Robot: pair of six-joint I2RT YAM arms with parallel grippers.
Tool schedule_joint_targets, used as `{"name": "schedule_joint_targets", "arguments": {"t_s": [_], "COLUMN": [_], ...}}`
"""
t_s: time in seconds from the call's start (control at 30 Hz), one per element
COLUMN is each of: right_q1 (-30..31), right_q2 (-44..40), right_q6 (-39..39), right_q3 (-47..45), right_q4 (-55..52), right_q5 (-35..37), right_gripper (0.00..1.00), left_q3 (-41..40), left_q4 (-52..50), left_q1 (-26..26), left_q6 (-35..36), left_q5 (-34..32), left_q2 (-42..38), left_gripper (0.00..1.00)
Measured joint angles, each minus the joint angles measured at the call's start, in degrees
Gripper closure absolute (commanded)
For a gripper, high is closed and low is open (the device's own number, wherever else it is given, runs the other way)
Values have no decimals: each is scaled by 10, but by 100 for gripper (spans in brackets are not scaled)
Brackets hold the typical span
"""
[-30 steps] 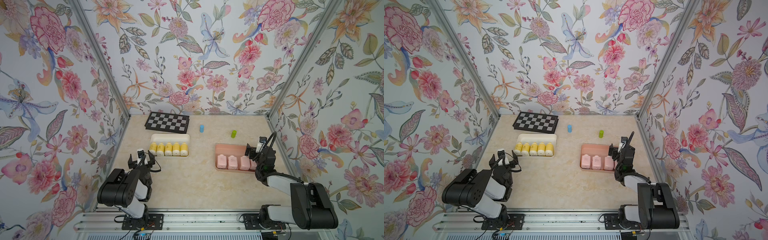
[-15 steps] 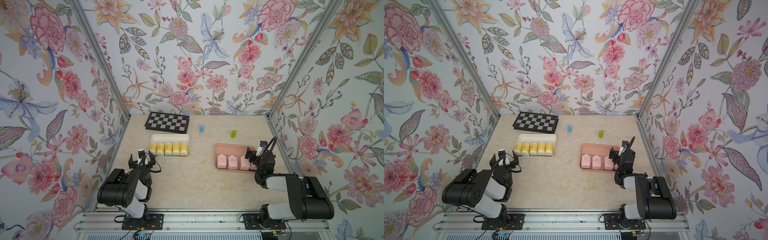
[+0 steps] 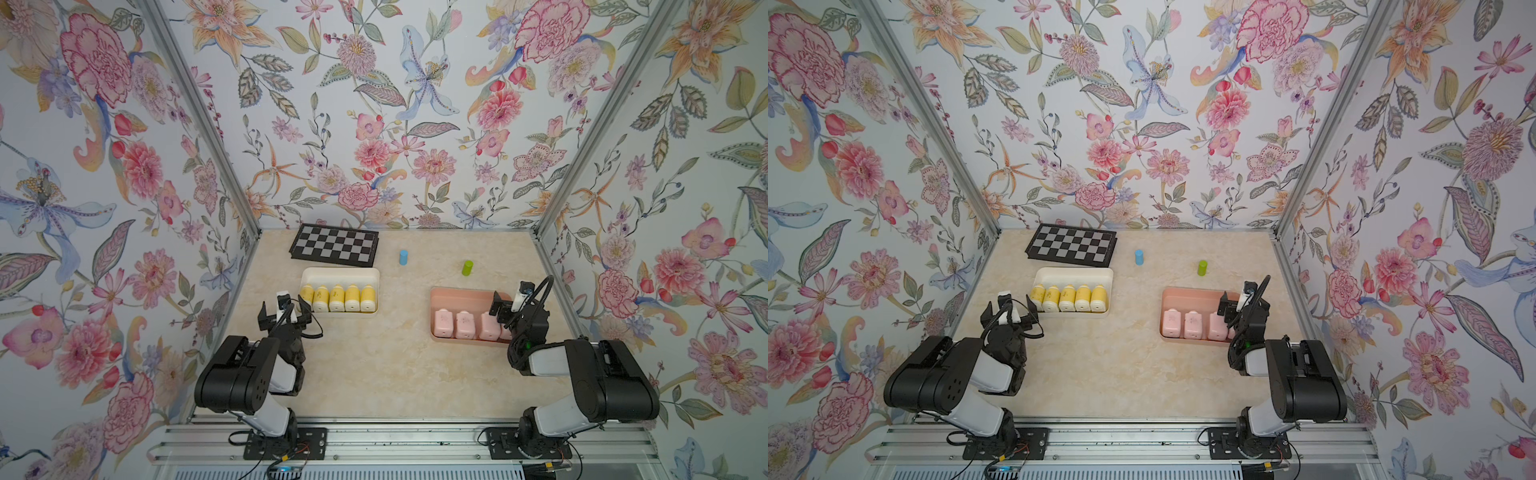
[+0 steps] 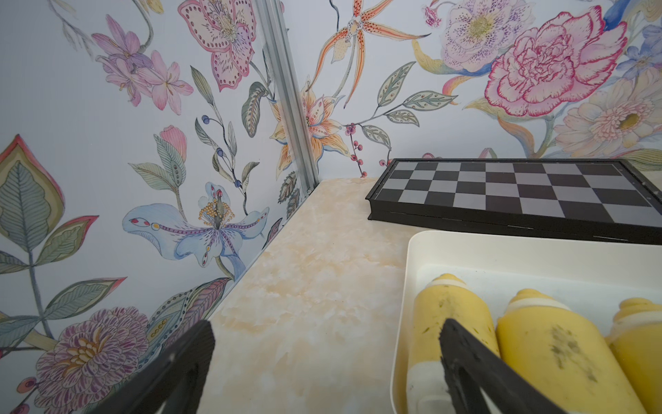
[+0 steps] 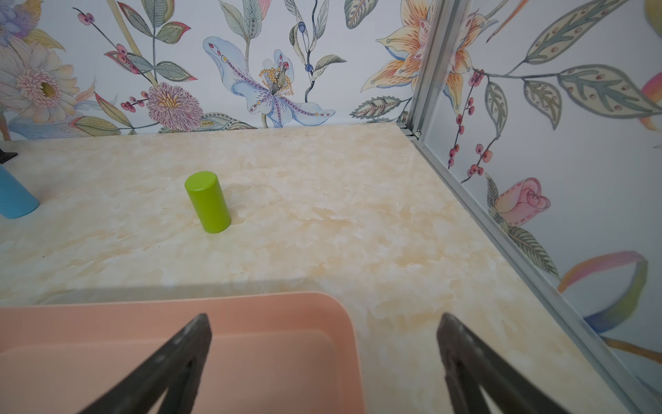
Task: Place the pencil sharpeners by color into the storage box
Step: Reset both arms
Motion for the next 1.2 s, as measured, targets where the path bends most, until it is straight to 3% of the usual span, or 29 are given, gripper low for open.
{"name": "schedule_joint_targets", "arguments": {"t_s": [1.2], "right_q1": [5], "right_q2": [3], "right_q6": [-1], "right_q3": [0], "right_q4": [5], "right_q5": [0], "right_gripper": [0], "left_q3": [28], "left_q4": [-46], "left_q1": [0], "left_q6": [0], "left_q5": [0], "left_q2": [0], "left_gripper": [1]}}
